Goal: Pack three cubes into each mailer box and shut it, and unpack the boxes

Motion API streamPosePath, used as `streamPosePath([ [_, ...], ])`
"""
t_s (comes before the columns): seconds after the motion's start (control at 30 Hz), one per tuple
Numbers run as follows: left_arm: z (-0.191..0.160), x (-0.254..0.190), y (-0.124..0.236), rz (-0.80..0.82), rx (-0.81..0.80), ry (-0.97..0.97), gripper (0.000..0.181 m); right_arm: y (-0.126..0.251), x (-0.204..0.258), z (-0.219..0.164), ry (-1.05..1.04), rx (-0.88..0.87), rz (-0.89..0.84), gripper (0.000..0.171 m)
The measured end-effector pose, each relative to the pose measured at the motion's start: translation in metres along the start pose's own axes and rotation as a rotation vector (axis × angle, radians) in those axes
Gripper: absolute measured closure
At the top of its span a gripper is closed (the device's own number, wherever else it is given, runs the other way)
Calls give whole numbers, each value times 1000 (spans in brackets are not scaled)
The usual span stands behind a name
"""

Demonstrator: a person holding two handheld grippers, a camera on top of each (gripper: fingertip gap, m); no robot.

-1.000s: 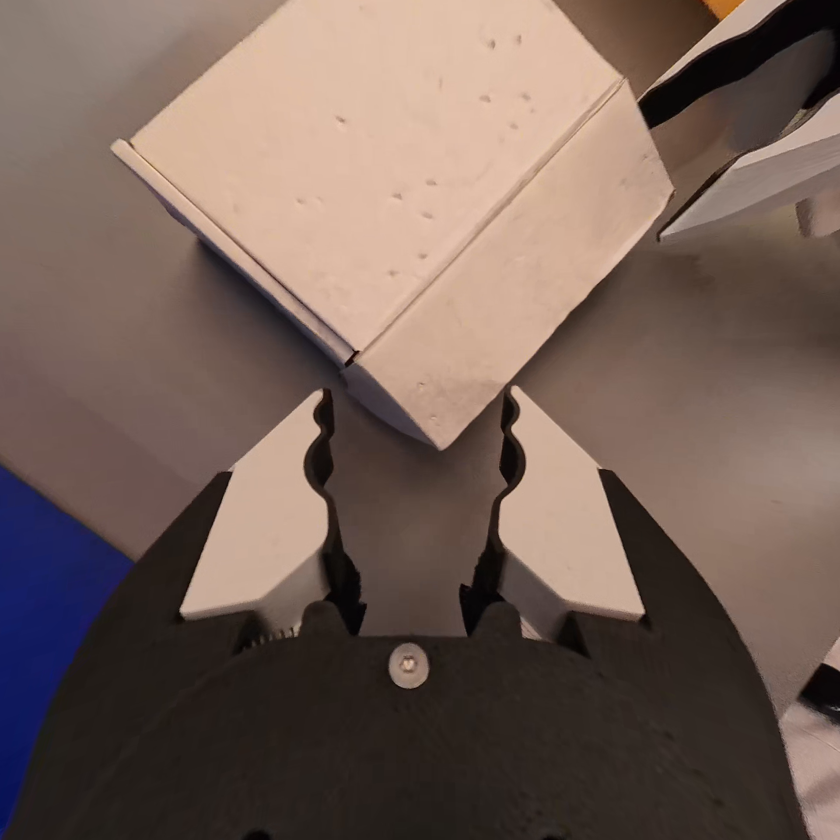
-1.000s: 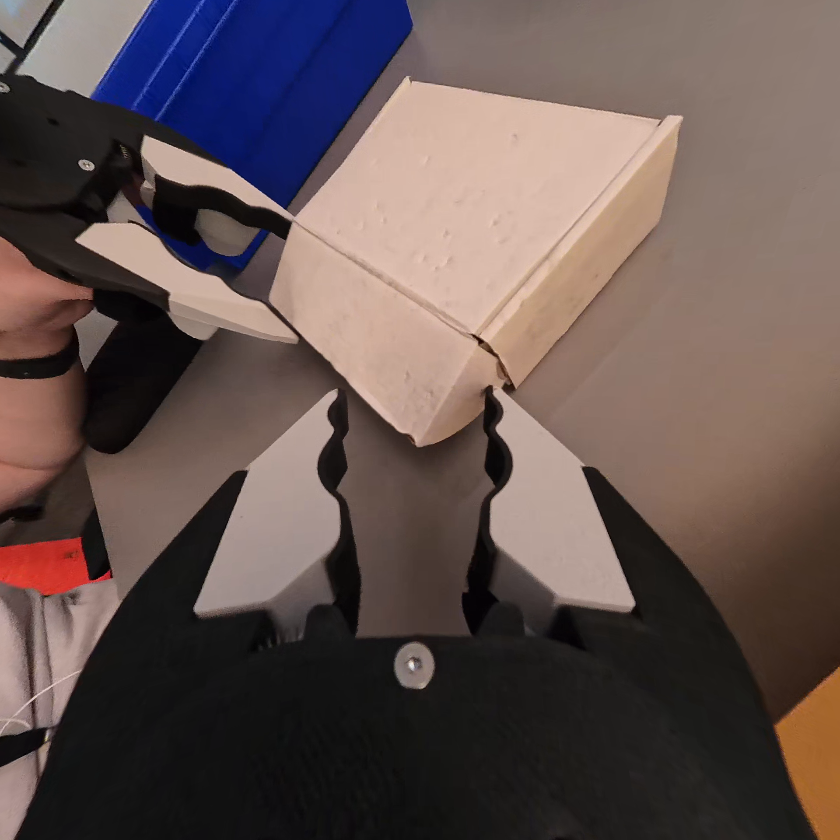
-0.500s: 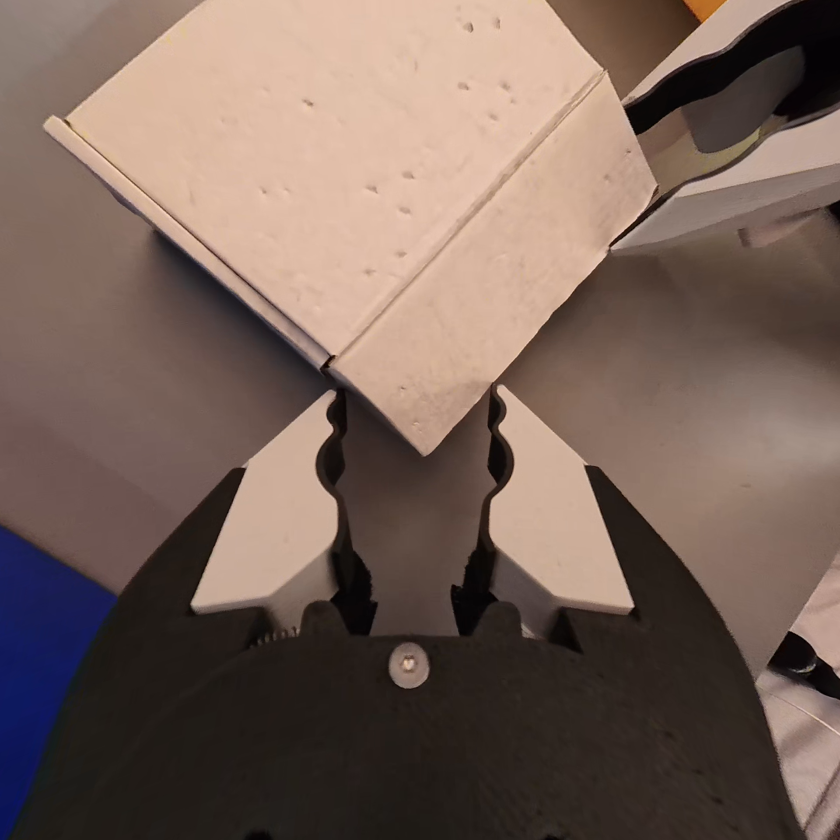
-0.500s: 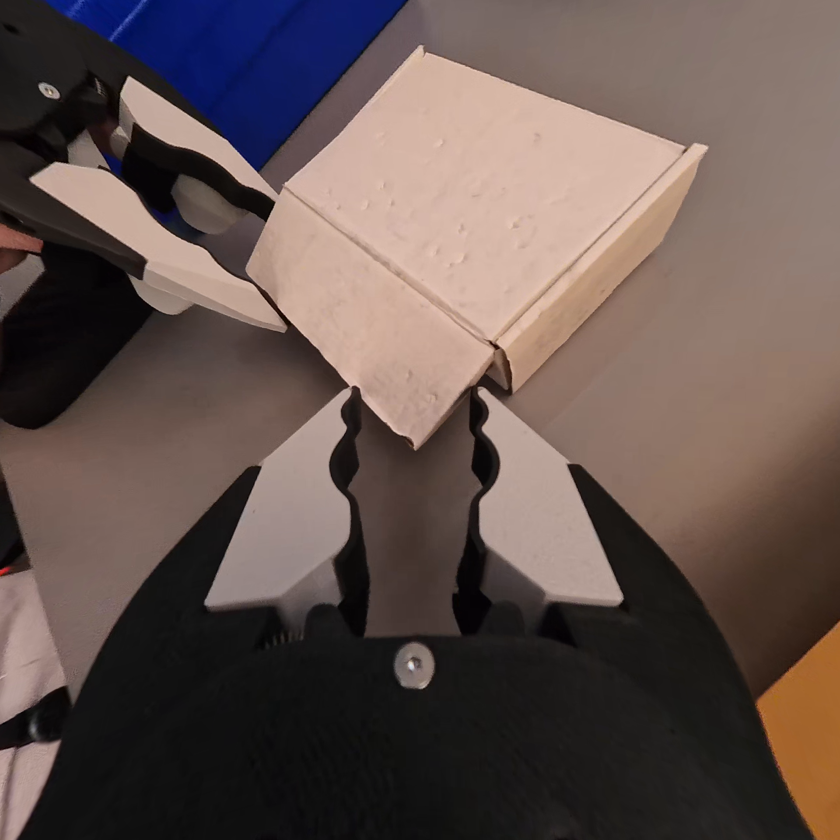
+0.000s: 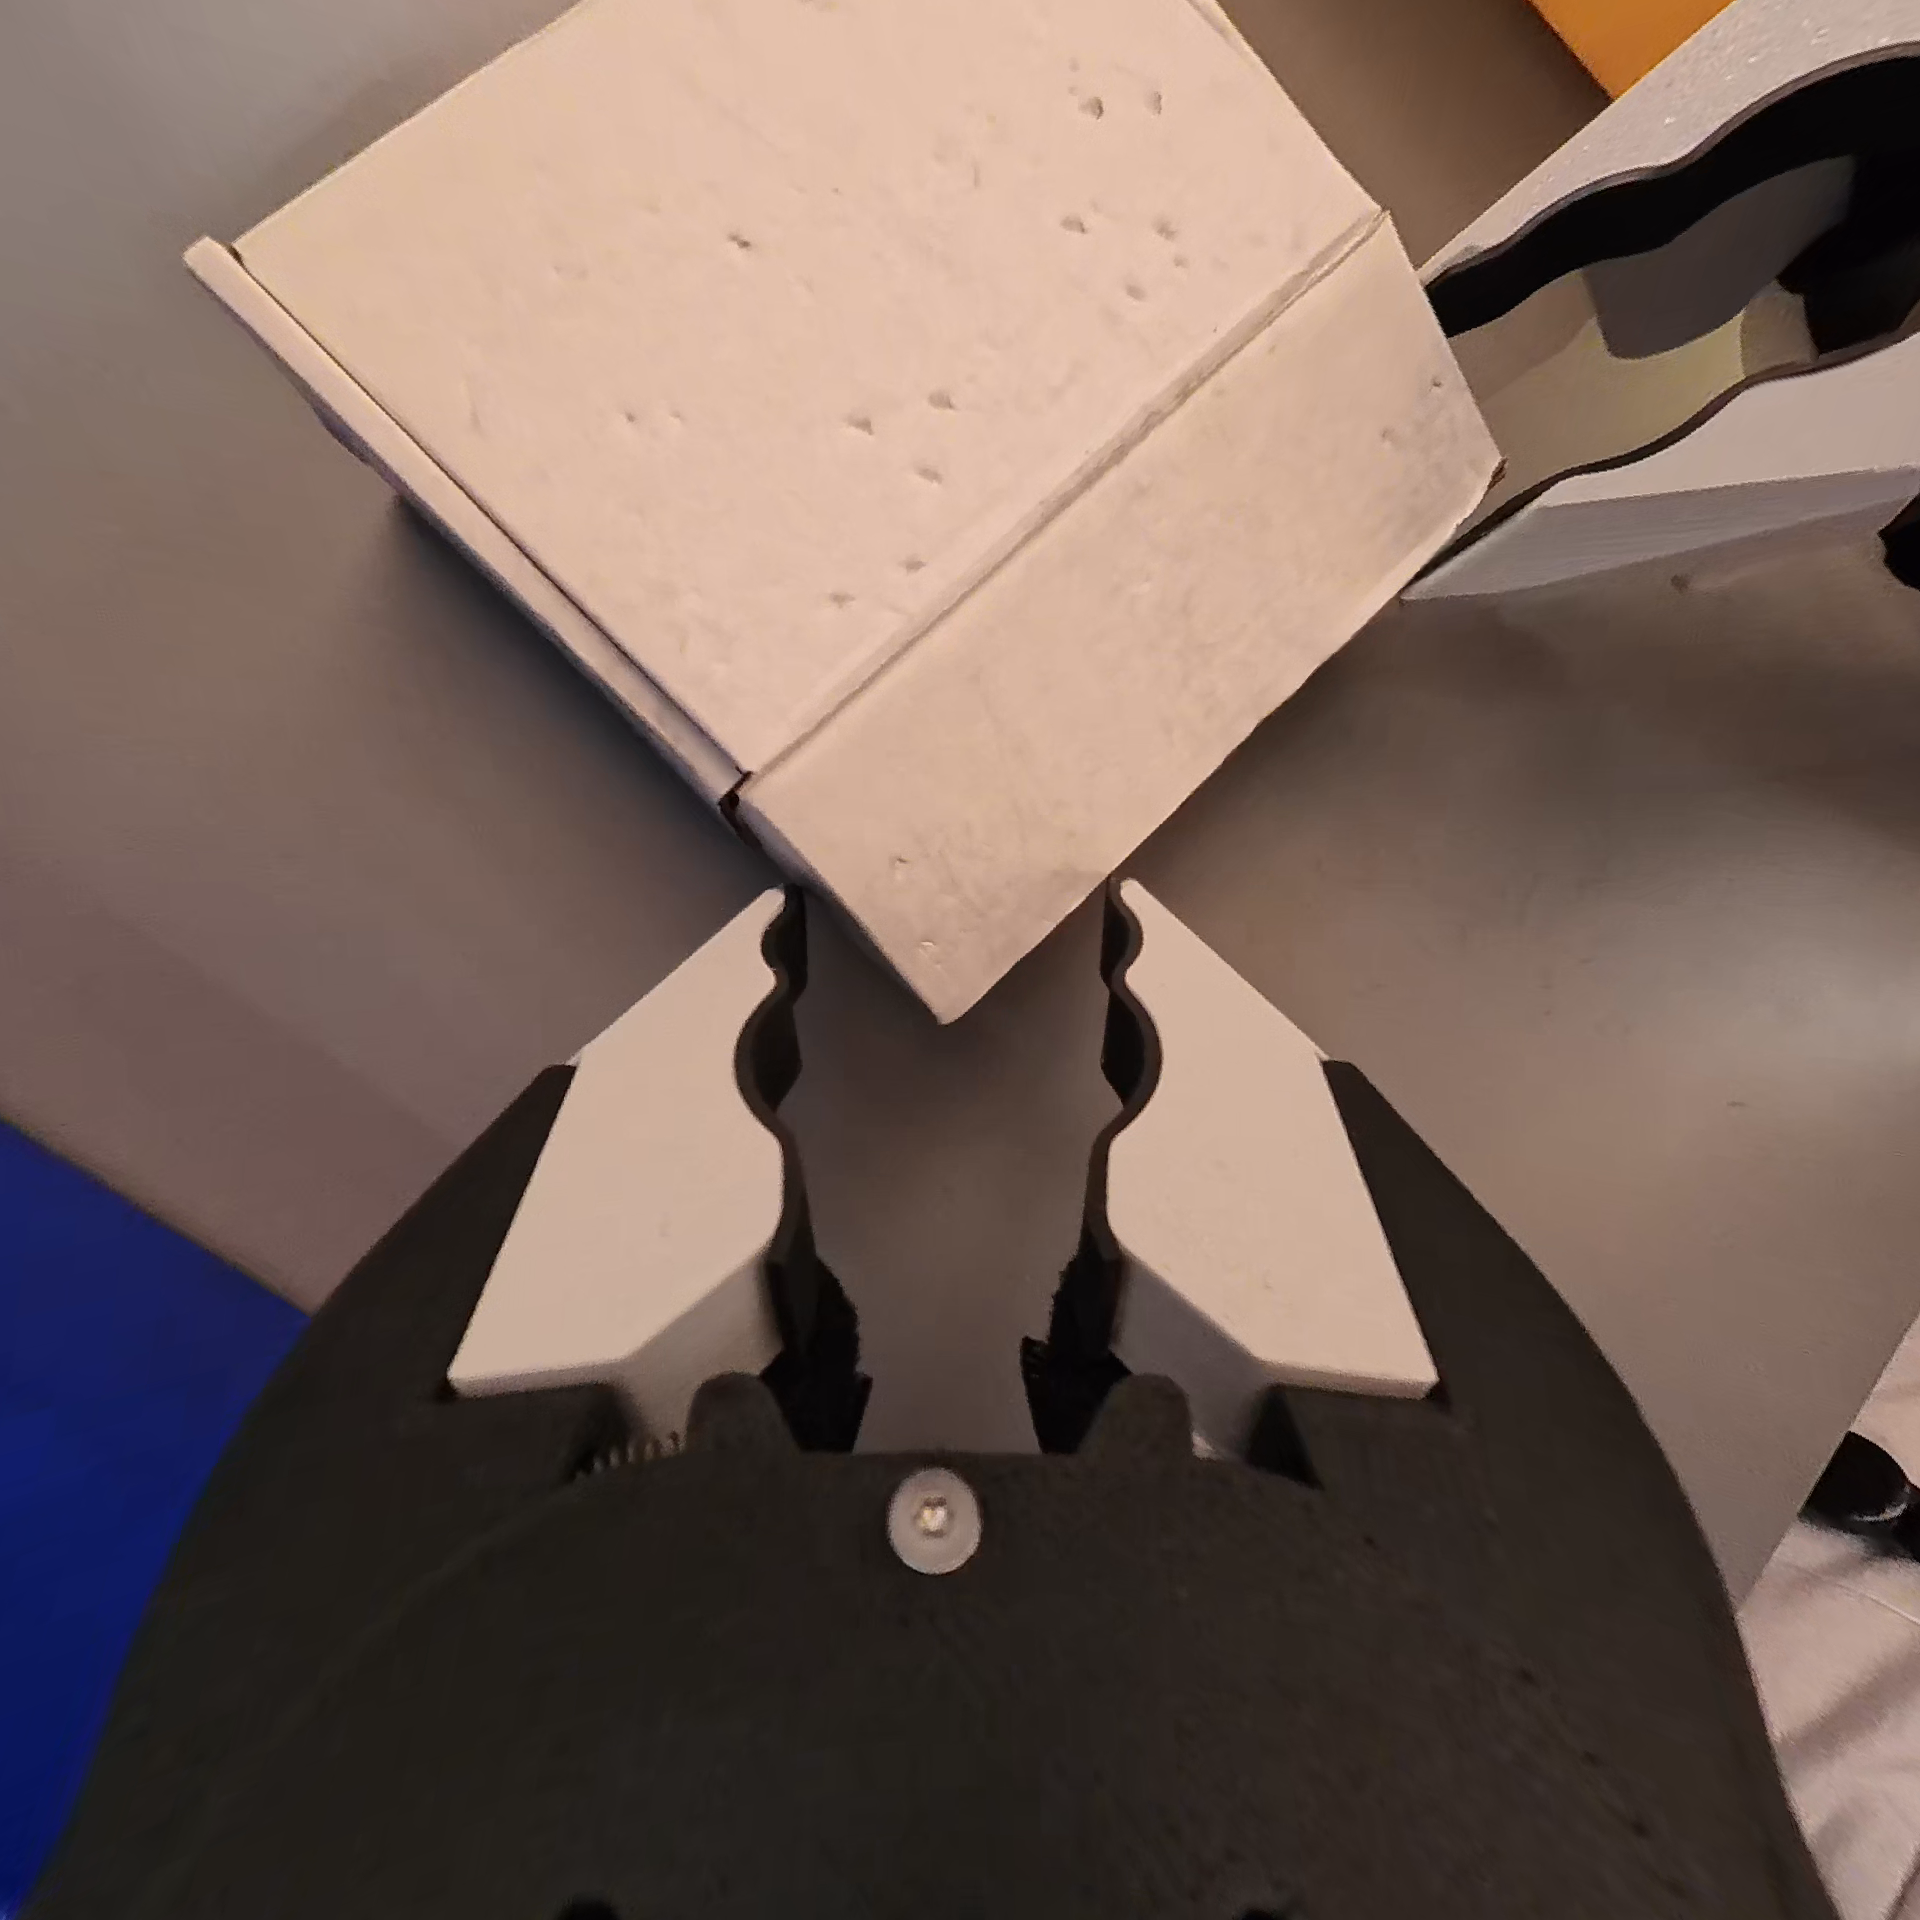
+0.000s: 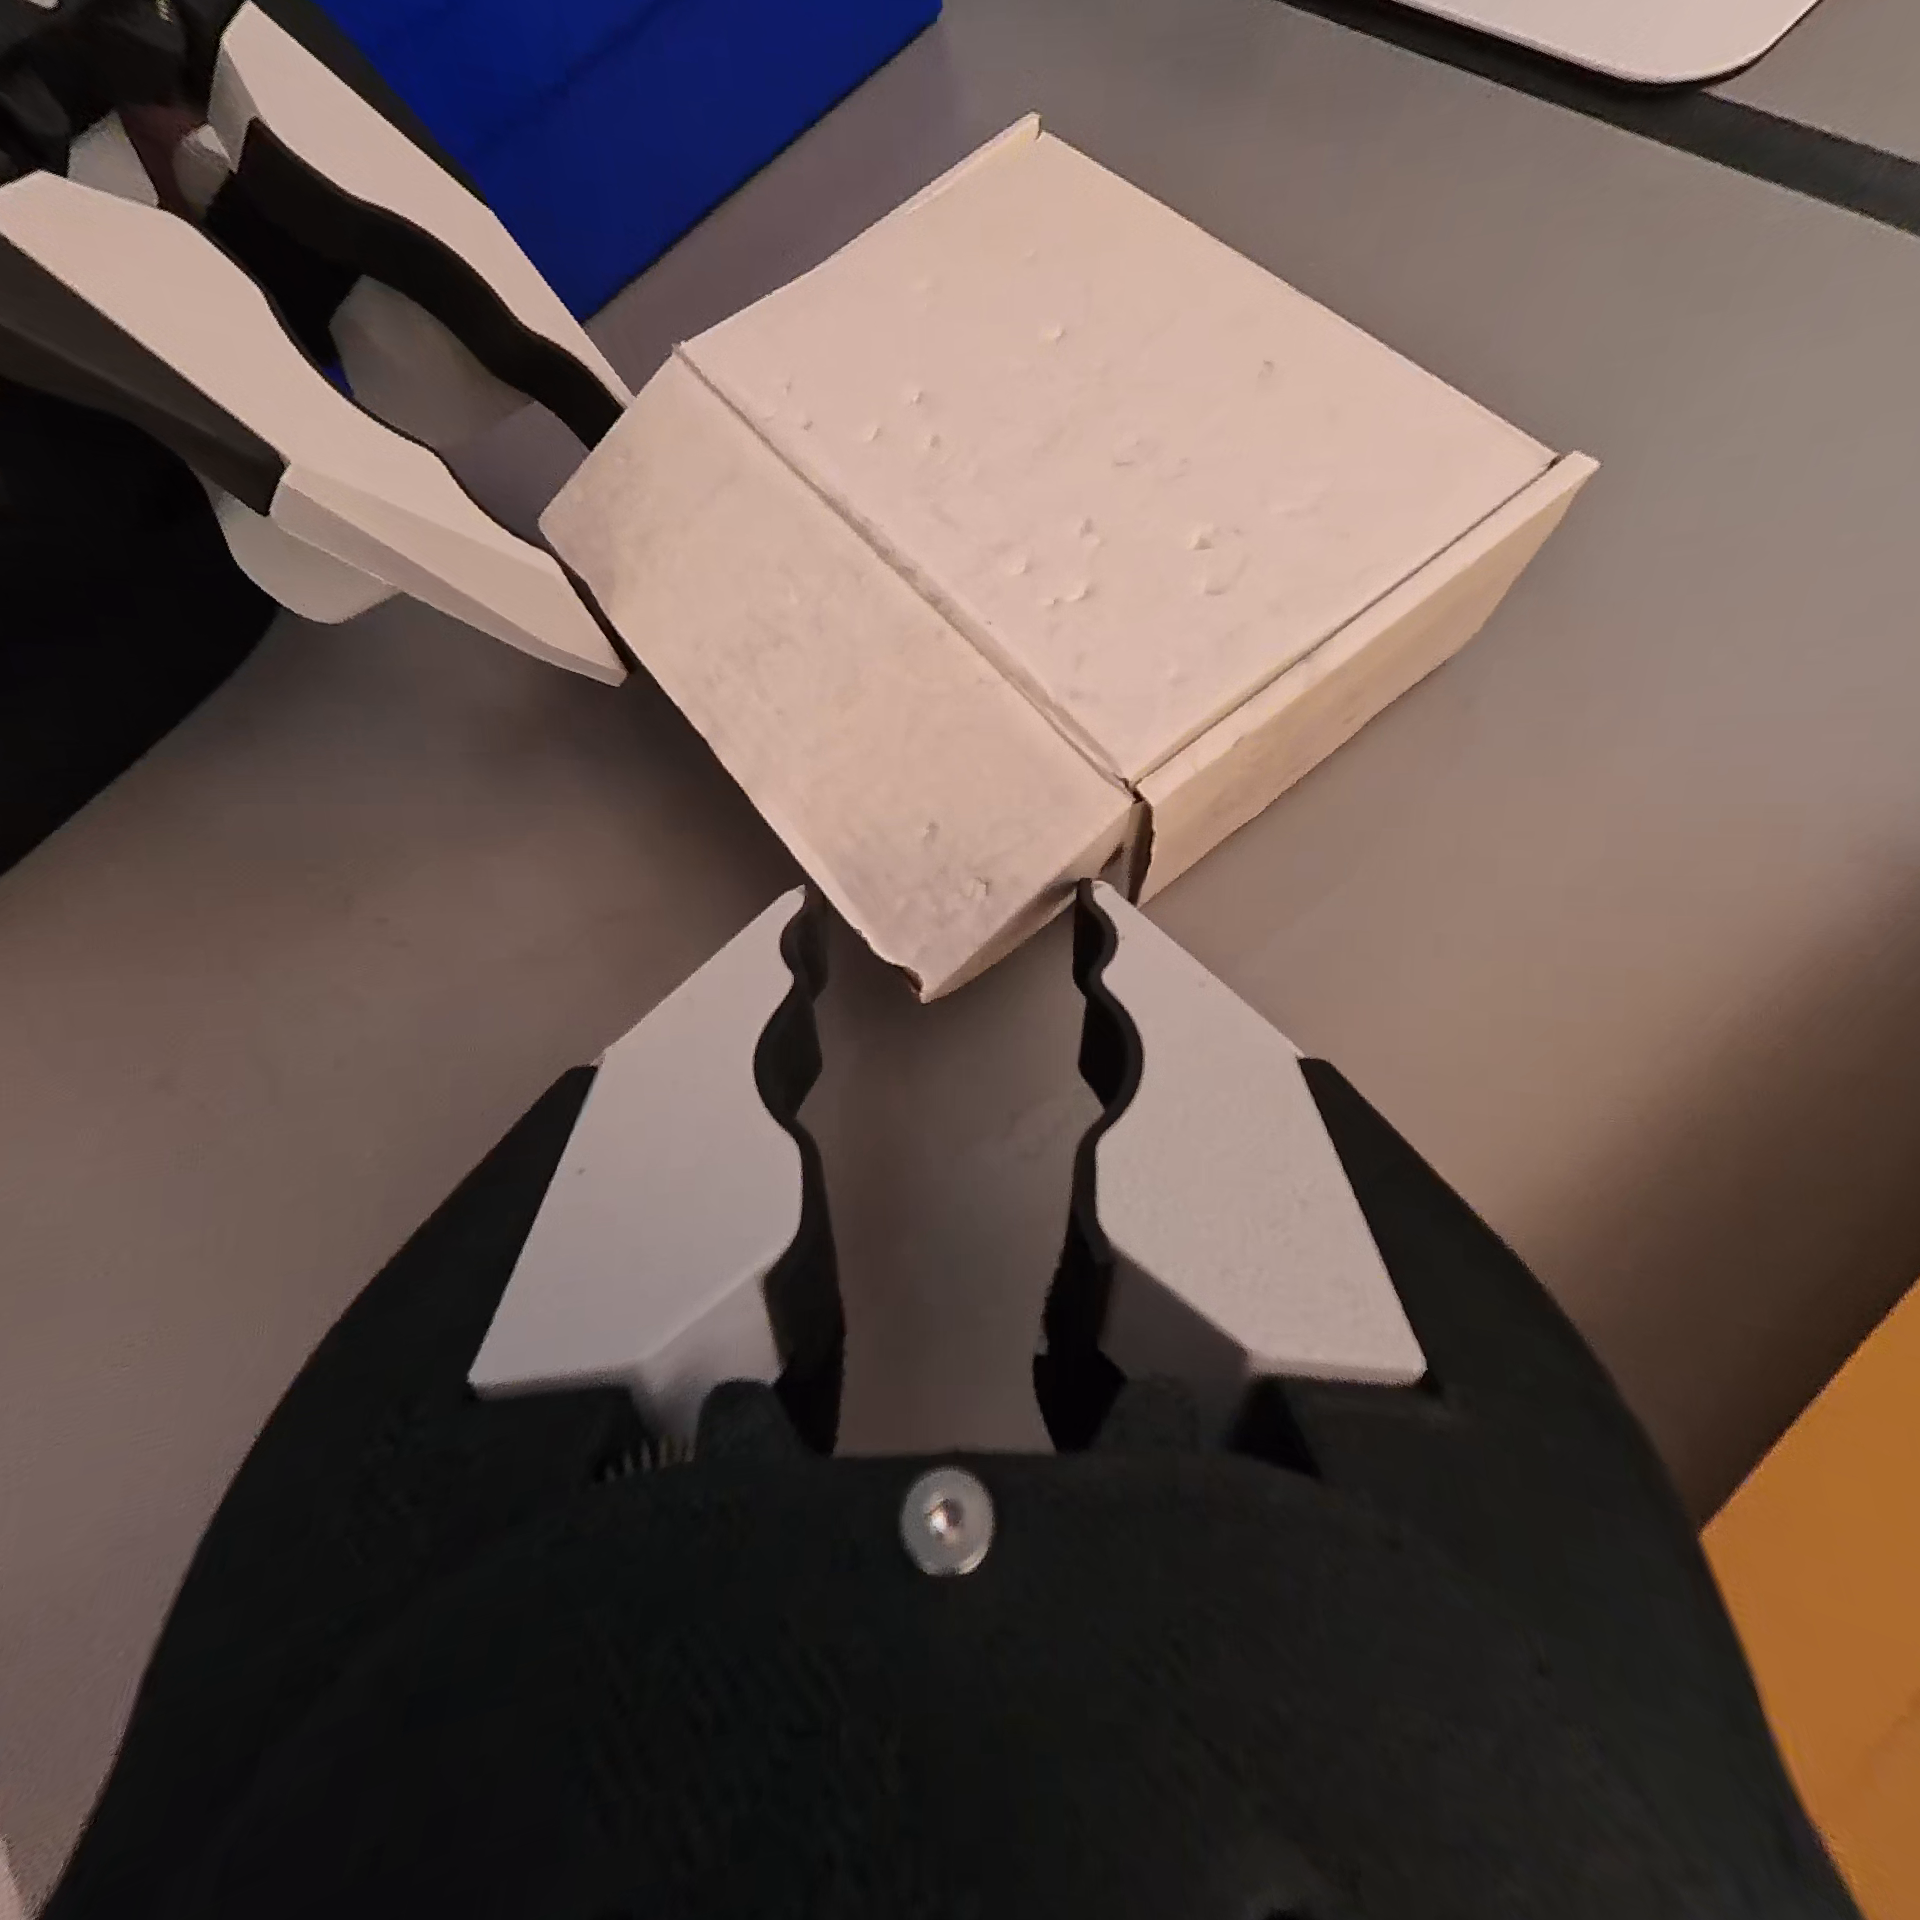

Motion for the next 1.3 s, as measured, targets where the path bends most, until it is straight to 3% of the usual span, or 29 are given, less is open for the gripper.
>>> streamPosePath([
  [0.03,0,0,0,1,2,-2,125,0,0,0,-19,-1,14,123],
  [0.2,0,0,-1,2,1,-5,124,2,2,3,-148,-30,111,117],
  [0.47,4,-7,0,-99,-36,94,120,1,-13,4,-271,-61,123,130],
  [0.97,2,2,-22,-62,-41,127,125,-9,-22,-3,-195,-23,47,134],
  [1.13,6,10,-16,-4,-77,97,136,-2,-22,8,-122,-83,3,133],
  [1.2,7,12,-16,7,-81,104,135,-4,-21,7,-115,-81,6,132],
  [1.3,9,14,-13,38,-90,126,117,-9,-11,7,-122,-83,59,131],
])
Point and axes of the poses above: each gripper's, where its closed fingertips meet, y back along the fingers, z out of its top, x = y × z across the jaws, the point moved 1 cm from there along y, back along the fingers, and after that the axes turned 1 degree about -z, right-handed, at the moved point
